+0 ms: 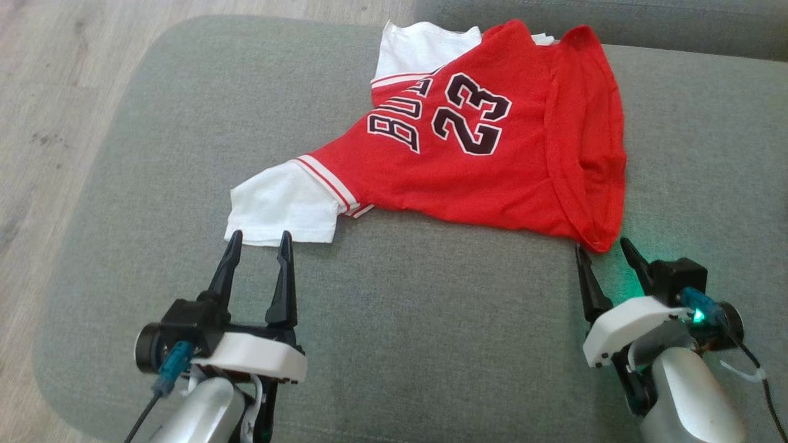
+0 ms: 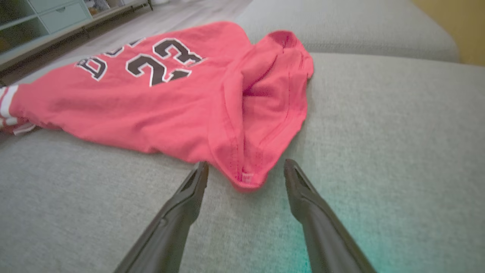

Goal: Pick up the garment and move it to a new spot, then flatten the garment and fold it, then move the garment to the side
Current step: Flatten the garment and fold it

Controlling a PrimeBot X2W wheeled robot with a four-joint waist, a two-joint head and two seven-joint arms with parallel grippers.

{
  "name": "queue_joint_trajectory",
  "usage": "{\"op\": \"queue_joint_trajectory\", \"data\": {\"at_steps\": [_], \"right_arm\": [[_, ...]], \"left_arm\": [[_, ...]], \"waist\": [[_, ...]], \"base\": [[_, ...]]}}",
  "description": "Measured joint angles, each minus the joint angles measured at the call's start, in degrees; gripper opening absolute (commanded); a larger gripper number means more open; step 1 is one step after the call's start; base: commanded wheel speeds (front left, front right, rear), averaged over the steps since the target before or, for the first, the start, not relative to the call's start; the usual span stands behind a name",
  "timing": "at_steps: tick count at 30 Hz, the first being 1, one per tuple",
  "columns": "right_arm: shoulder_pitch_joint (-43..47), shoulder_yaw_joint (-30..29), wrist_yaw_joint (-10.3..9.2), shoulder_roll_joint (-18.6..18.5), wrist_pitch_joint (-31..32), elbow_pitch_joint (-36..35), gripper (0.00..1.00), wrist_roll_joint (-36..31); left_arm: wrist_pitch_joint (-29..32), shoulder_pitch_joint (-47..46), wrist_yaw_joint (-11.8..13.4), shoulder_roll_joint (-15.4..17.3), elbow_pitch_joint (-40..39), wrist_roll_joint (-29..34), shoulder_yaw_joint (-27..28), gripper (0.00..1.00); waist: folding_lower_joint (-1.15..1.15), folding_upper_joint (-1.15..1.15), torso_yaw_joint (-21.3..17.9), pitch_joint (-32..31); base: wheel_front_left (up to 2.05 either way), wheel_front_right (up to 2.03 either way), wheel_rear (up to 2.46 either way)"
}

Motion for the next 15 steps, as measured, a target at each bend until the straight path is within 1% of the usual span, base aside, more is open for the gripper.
{"op": "queue_joint_trajectory", "data": {"at_steps": [6, 10, 15], "right_arm": [[-2.0, -1.5, -0.01, 0.0, -1.3, 5.8, 1.00, -0.2], [-4.8, -0.3, -0.01, 0.0, -2.5, 9.0, 1.00, 4.2], [-7.6, 2.0, -0.01, -0.1, -4.4, 11.8, 1.00, 7.6]], "left_arm": [[0.0, -0.9, 0.0, -0.1, 0.3, 0.0, 0.0, 1.00], [0.0, -0.9, 0.0, -0.2, 0.5, 0.0, -0.1, 1.00], [0.0, -1.2, -0.5, -0.4, 0.6, 0.0, -0.2, 1.00]], "waist": [[0.00, 0.00, 0.3, 0.5], [0.00, 0.00, 0.5, 1.1], [0.00, 0.00, 0.8, 1.6]], "base": [[0.00, 0.00, 0.00], [0.00, 0.00, 0.00], [0.00, 0.00, 0.00]]}}
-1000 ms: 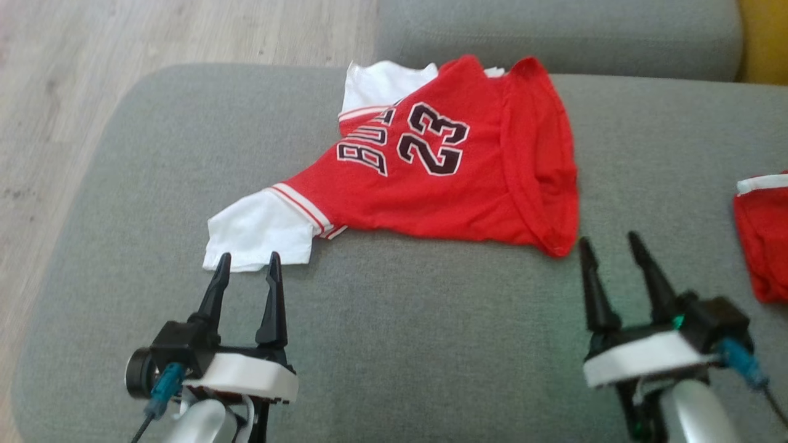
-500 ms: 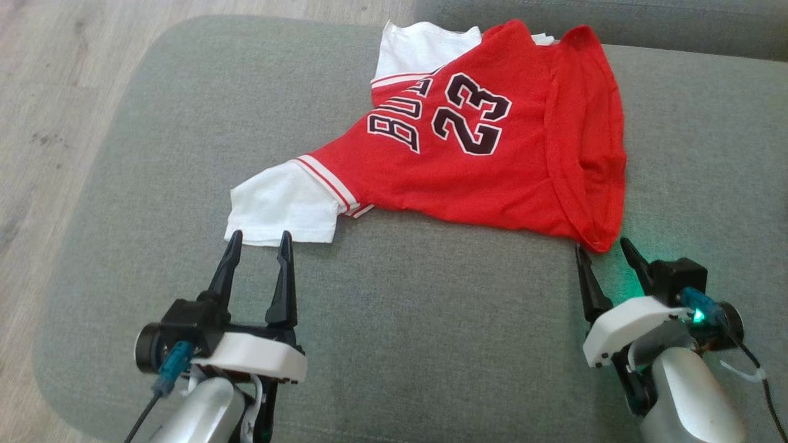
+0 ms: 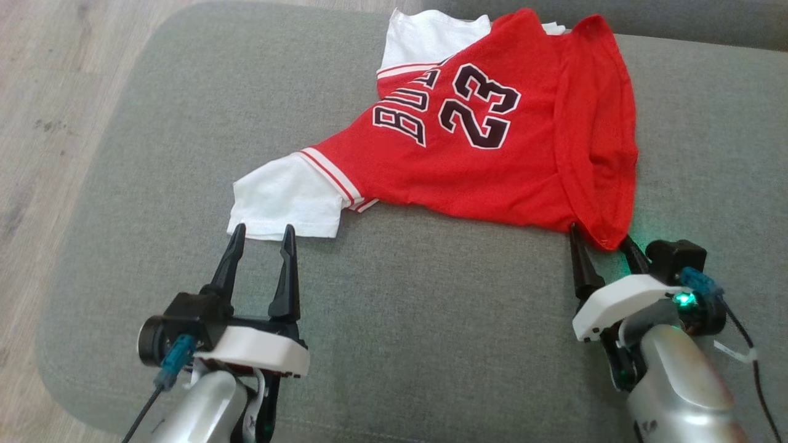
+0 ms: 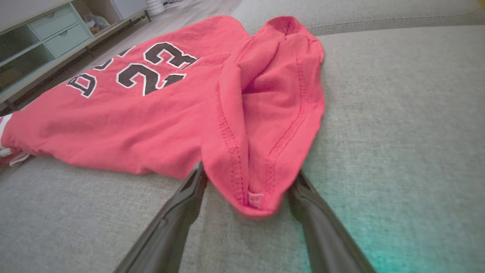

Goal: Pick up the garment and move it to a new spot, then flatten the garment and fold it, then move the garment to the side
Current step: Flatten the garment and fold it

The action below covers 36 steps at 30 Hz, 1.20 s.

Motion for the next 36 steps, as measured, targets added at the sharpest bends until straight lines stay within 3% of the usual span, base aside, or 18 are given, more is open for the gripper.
{"op": "queue_joint_trajectory", "data": {"at_steps": [13, 14, 15, 16, 23, 28, 36], "right_arm": [[-3.4, 2.6, 0.00, 0.0, -3.2, 4.0, 1.00, 4.9], [-3.6, 2.6, 0.00, 0.0, -3.3, 4.4, 0.91, 5.2], [-3.9, 2.7, 0.00, 0.0, -3.3, 4.7, 0.31, 5.4], [-4.0, 2.7, 0.00, 0.0, -3.4, 4.7, 0.00, 5.7], [-4.1, 0.5, 0.01, 0.0, -3.7, 2.8, 0.00, 8.2], [-2.7, -4.1, 0.00, 0.0, -3.8, -1.2, 0.00, 7.0], [2.3, -10.2, 0.00, 0.0, -3.8, 0.2, 0.00, 4.1]], "left_arm": [[0.0, -0.8, -0.1, -0.1, 0.5, 0.0, 0.0, 1.00], [0.0, -0.8, -0.1, -0.2, 0.5, 0.0, 0.0, 1.00], [-0.1, -0.8, -0.1, -0.2, 0.5, 0.0, -0.1, 1.00], [-0.1, -0.8, -0.1, -0.2, 0.6, 0.0, -0.1, 1.00], [-0.1, -0.8, -0.1, -0.2, 1.7, 0.0, -0.1, 1.00], [-0.1, -0.7, -0.1, -0.2, 1.9, 0.0, -0.2, 1.00], [0.0, -0.6, -0.1, -0.2, 2.2, -0.1, -0.5, 1.00]], "waist": [[0.00, 0.00, 0.1, 0.6], [0.00, 0.00, 0.0, 0.6], [0.00, 0.00, -0.1, 0.7], [0.00, 0.00, -0.2, 0.7], [-0.01, 0.00, -1.7, -0.1], [-0.01, 0.00, -3.1, -1.3], [-0.01, 0.00, -4.8, -3.3]], "base": [[0.00, 0.00, 0.00], [0.00, 0.00, 0.00], [0.00, 0.00, 0.00], [0.00, 0.00, 0.00], [0.00, 0.00, 0.00], [0.00, 0.00, 0.00], [0.00, 0.00, 0.00]]}}
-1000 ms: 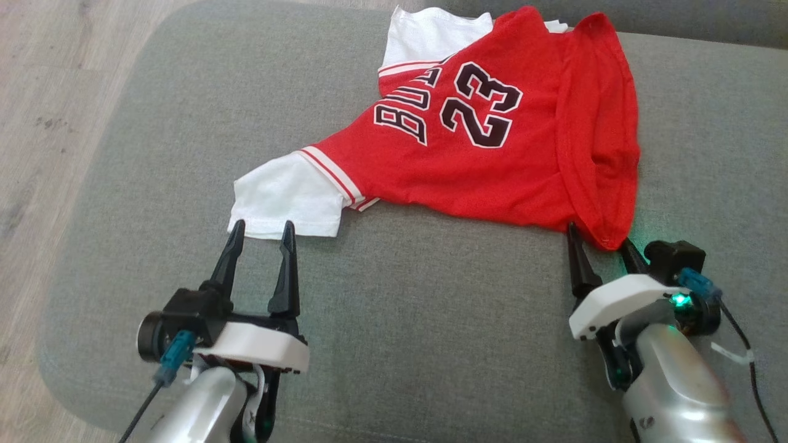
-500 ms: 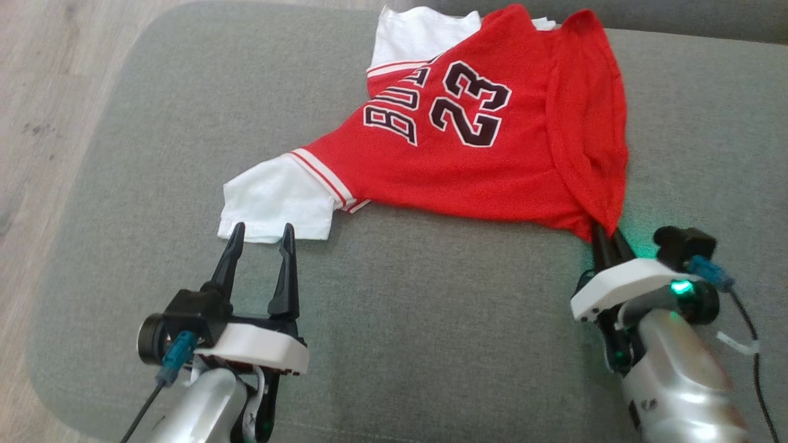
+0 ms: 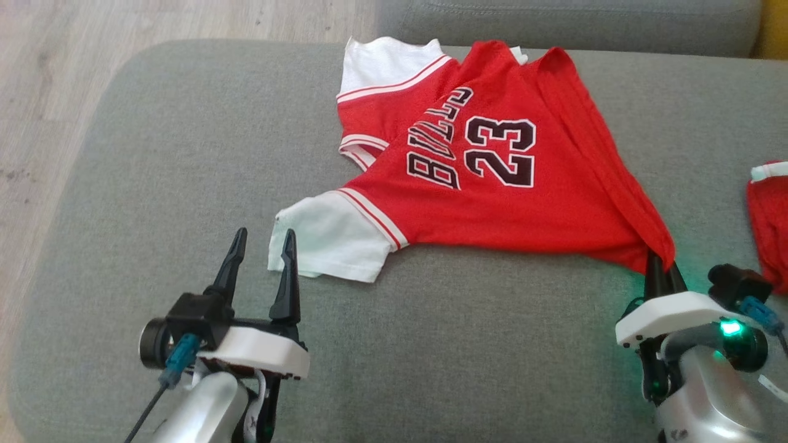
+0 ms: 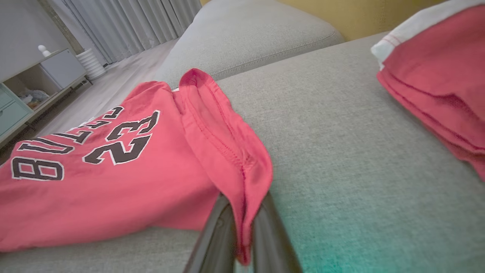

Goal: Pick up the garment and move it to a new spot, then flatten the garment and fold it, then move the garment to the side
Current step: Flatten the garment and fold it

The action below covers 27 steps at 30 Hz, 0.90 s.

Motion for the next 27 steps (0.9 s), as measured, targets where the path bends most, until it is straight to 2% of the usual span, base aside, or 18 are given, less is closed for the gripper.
{"op": "queue_joint_trajectory", "data": {"at_steps": [2, 4, 8, 12, 16, 19, 22, 27], "right_arm": [[-0.1, -0.3, 0.00, 0.0, 0.0, 0.8, 0.00, -0.1], [-0.2, -0.9, 0.01, 0.1, 0.0, 1.5, 1.00, -0.6], [-0.2, -3.0, 0.01, 0.1, 0.0, 1.3, 1.00, -1.9], [0.2, -2.9, 0.00, 0.1, 0.0, -4.6, 1.00, -3.2], [5.2, 1.4, 0.00, 0.0, 0.0, -14.8, 1.00, -5.5], [11.7, 6.1, 0.01, 0.3, -0.1, -20.7, 1.00, -4.4], [16.3, 7.5, 0.01, 0.3, -0.2, -24.9, 1.00, -2.7], [17.1, 8.2, 0.00, 0.2, -0.2, -28.5, 1.00, -1.9]], "left_arm": [[0.0, 0.0, 0.0, 0.0, 0.0, 0.0, -0.2, 1.00], [0.0, 0.0, 0.0, 0.0, 0.1, 0.0, -0.4, 1.00], [0.0, 0.2, 0.0, 0.1, 0.2, -0.2, -0.4, 1.00], [0.0, 1.1, 0.1, 0.2, 0.2, -0.4, -0.5, 1.00], [0.0, 2.5, 0.1, 0.4, 0.8, -0.7, -0.6, 1.00], [0.0, 2.5, 0.0, 0.4, 1.8, -1.4, -0.9, 1.00], [0.0, 2.6, -0.4, 0.5, 2.9, -1.6, -1.0, 1.00], [2.0, 2.4, -1.5, 1.3, 5.6, -1.0, -2.1, 1.00]], "waist": [[0.00, 0.00, -0.3, -0.5], [0.00, 0.00, -0.5, -0.9], [0.00, 0.00, -1.0, -1.7], [0.00, 0.00, -1.5, -2.7], [0.00, 0.00, -2.2, -3.7], [0.00, 0.00, -2.6, -4.1], [0.00, 0.00, -3.1, -4.0], [0.00, 0.00, -3.8, -3.2]], "base": [[0.00, 0.00, 0.00], [0.00, 0.00, 0.00], [0.00, 0.00, 0.00], [0.00, 0.00, 0.00], [0.00, 0.00, 0.00], [0.00, 0.00, 0.00], [0.00, 0.00, 0.00], [0.00, 0.00, 0.00]]}}
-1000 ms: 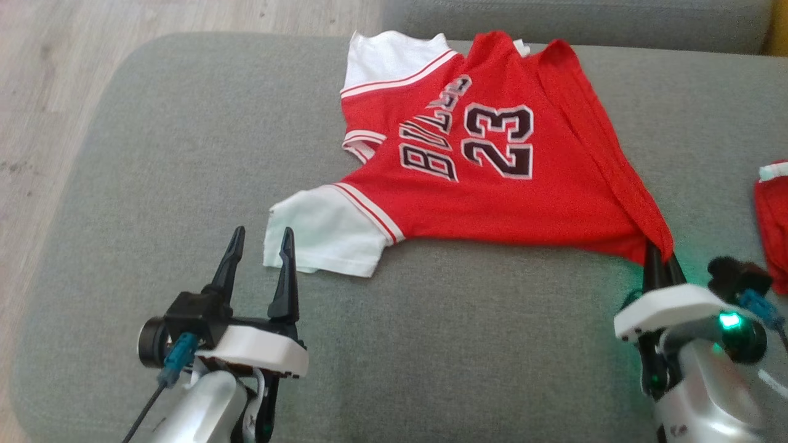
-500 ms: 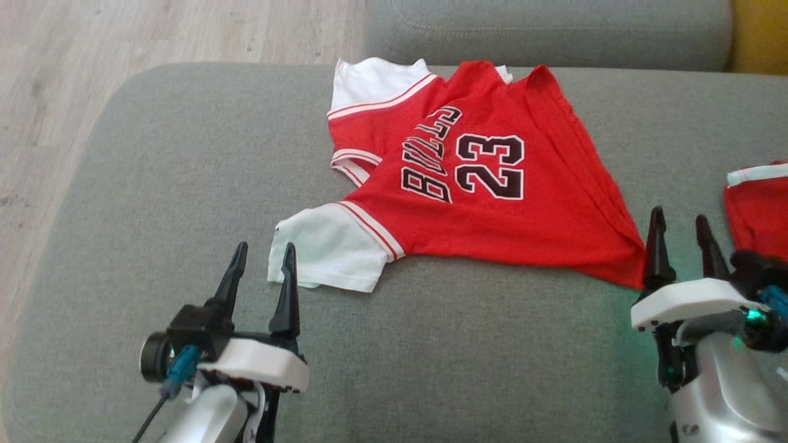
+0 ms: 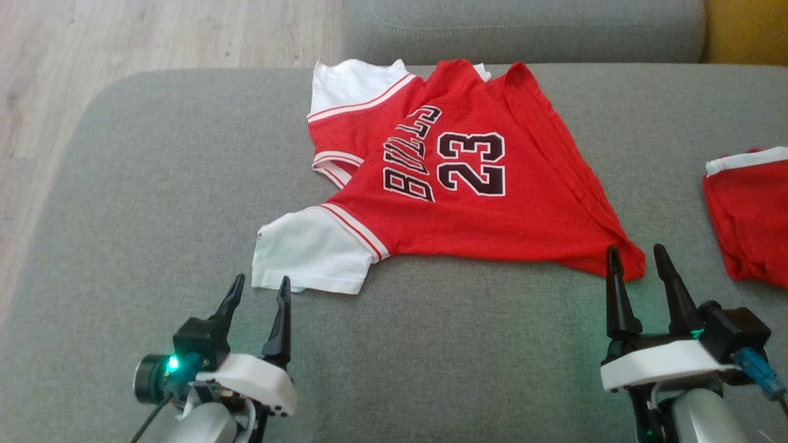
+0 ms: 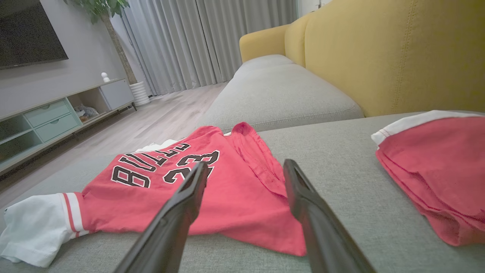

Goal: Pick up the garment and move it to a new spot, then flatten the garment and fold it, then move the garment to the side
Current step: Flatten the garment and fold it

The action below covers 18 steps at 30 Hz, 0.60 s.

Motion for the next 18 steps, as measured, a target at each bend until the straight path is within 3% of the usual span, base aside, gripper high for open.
{"op": "queue_joint_trajectory", "data": {"at_steps": [8, 18], "right_arm": [[-0.3, 2.0, 0.01, 0.0, 0.0, -1.6, 1.00, 0.1], [-1.6, 2.8, 0.01, 0.0, 0.0, -1.3, 1.00, 0.4]], "left_arm": [[7.1, -5.7, 0.4, 0.9, 8.8, 0.0, -0.8, 1.00], [6.5, -9.9, -1.5, 0.4, 15.5, -0.2, -0.8, 1.00]], "waist": [[0.01, 0.00, -1.1, 4.1], [0.01, 0.00, -2.2, 7.1]], "base": [[0.00, 0.00, 0.00], [0.00, 0.00, 0.00]]}}
